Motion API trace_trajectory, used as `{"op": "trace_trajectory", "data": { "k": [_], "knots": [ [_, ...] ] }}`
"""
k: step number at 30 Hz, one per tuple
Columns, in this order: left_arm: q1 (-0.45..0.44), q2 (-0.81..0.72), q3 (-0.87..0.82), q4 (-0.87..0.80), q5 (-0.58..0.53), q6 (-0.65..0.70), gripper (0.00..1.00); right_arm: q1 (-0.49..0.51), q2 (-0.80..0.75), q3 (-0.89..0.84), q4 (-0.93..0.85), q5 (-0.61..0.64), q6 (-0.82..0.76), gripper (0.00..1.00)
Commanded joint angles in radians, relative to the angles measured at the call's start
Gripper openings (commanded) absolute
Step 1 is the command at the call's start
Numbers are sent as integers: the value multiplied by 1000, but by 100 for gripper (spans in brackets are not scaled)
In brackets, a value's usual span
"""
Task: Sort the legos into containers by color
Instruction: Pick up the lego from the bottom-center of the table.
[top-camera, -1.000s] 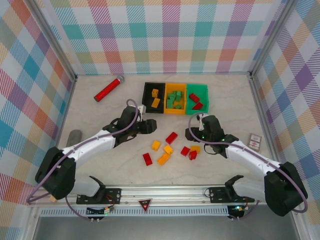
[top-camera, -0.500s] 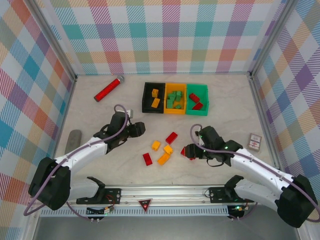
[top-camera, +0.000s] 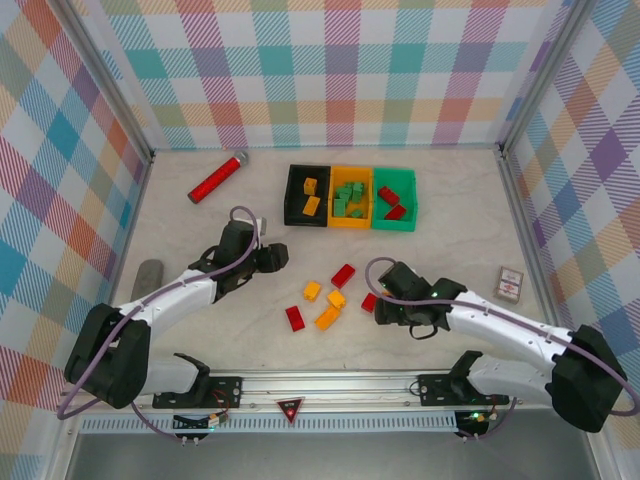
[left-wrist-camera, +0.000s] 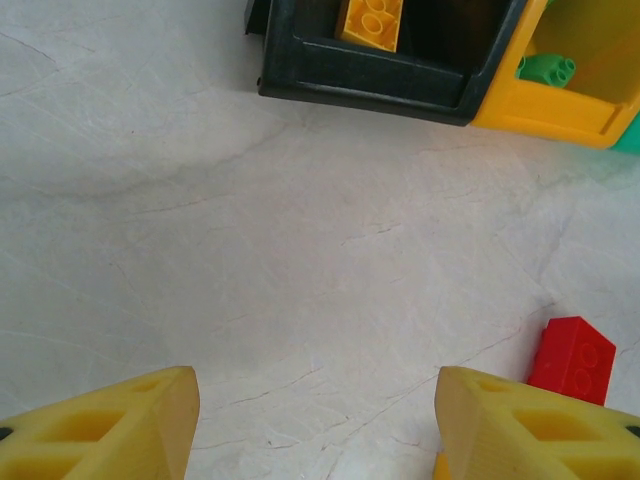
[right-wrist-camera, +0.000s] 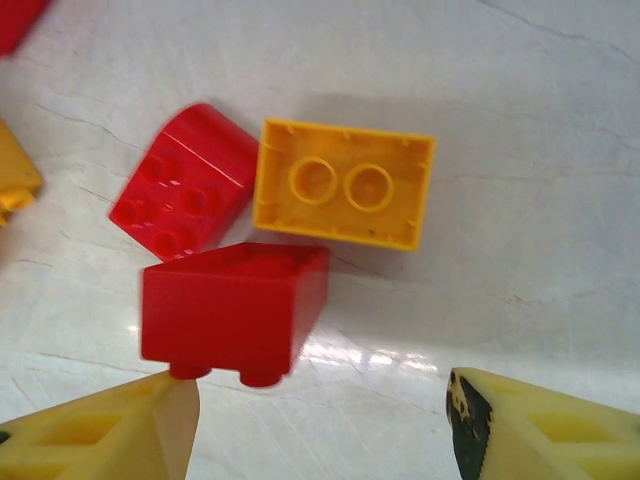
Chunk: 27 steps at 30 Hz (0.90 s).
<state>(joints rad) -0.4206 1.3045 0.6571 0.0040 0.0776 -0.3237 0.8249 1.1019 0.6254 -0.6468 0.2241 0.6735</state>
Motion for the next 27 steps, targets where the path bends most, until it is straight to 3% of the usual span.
{"op": "trace_trajectory", "data": {
  "k": [1,12,21,27],
  "knots": [
    [14,5,-9,52,25,29,64,12,51,36,45,-2,17,66],
    [16,-24,-41,76,28,22,64,40,129,84,58,24,24,59],
    [16,25,-28,99,102,3,64,43,208,120,53,32,2,39],
    [16,31,-25,100,108,2,64,43,182,140,33,60,-2,33]
  ]
}}
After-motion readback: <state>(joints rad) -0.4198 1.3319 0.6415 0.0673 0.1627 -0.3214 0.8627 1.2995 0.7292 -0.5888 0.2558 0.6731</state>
